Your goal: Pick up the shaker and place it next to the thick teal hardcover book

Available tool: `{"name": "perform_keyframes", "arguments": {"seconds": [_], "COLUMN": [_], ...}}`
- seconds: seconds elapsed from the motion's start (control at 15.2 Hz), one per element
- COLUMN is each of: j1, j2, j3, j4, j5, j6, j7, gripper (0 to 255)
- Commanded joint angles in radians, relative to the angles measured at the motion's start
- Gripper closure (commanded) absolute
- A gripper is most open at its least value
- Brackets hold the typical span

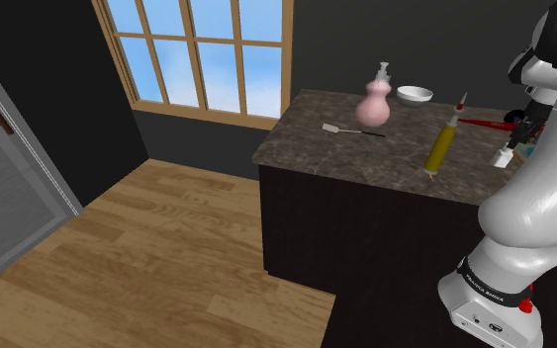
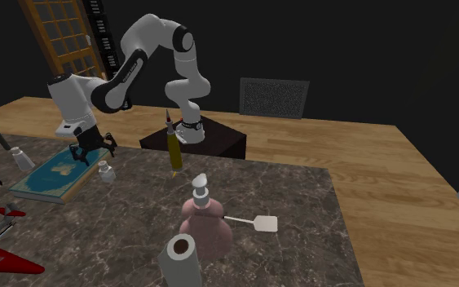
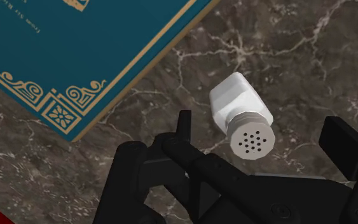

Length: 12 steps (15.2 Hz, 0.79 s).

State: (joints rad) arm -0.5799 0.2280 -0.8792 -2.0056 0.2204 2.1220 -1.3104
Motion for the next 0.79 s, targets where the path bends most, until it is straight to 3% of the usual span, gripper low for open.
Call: {"name": "perform_keyframes", "arguments": {"seconds": [0.0,0.2,0.73], "j1": [0.007,0.022,0.022], "j2": [-0.019,-0.065,-0.065], "j3": [-0.008,-0.023,-0.022], "j4": [0.017,0.072,0.072], "j5": [-0.019,-0.065,-0.066], "j6": [-0.028,-0.111,-0.111], "j7": [0.013,0.044,0.044], "gripper": [0,0,0]}}
